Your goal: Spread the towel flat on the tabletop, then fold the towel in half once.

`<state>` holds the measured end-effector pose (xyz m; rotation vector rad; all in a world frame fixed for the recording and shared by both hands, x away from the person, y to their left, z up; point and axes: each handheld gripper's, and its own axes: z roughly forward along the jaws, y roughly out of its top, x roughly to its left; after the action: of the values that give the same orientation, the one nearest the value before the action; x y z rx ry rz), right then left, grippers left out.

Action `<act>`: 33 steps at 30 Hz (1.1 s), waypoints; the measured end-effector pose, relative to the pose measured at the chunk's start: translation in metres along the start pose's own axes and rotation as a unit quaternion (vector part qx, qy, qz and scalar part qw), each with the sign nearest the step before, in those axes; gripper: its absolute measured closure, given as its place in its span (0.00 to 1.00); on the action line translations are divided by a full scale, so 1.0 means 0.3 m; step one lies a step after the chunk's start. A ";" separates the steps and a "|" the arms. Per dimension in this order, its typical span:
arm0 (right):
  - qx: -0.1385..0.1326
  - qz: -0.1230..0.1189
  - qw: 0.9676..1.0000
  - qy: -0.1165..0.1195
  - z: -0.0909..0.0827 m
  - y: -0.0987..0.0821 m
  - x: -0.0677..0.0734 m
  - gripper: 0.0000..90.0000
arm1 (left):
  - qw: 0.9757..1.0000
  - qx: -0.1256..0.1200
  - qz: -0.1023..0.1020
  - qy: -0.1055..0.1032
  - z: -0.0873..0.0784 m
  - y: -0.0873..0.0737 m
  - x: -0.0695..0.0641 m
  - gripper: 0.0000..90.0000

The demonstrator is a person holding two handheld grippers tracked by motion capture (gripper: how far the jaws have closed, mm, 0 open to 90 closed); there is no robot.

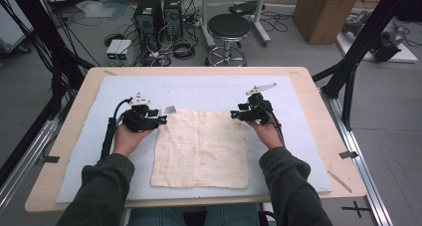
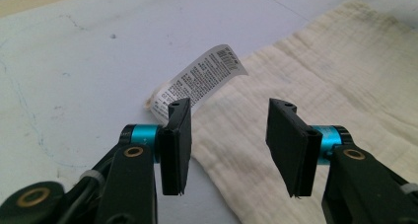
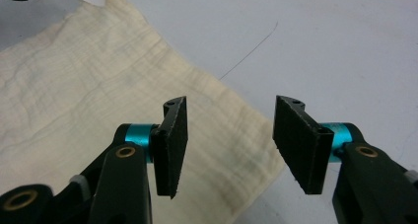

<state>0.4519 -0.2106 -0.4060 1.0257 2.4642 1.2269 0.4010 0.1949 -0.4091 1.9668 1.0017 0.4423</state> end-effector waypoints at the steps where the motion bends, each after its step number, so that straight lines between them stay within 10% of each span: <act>1: 0.000 0.001 1.000 0.000 0.000 0.000 -0.001 0.52 | 1.000 -0.002 -0.002 0.000 0.000 0.001 0.000 0.57; 33: 0.013 0.013 1.000 -0.018 0.012 0.029 -0.057 0.52 | 0.999 0.017 -0.030 0.018 0.032 0.055 0.071 0.56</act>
<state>0.4704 -0.2162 -0.4036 1.0798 2.4526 1.1775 0.4281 0.2015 -0.4023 1.9602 1.0946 0.4315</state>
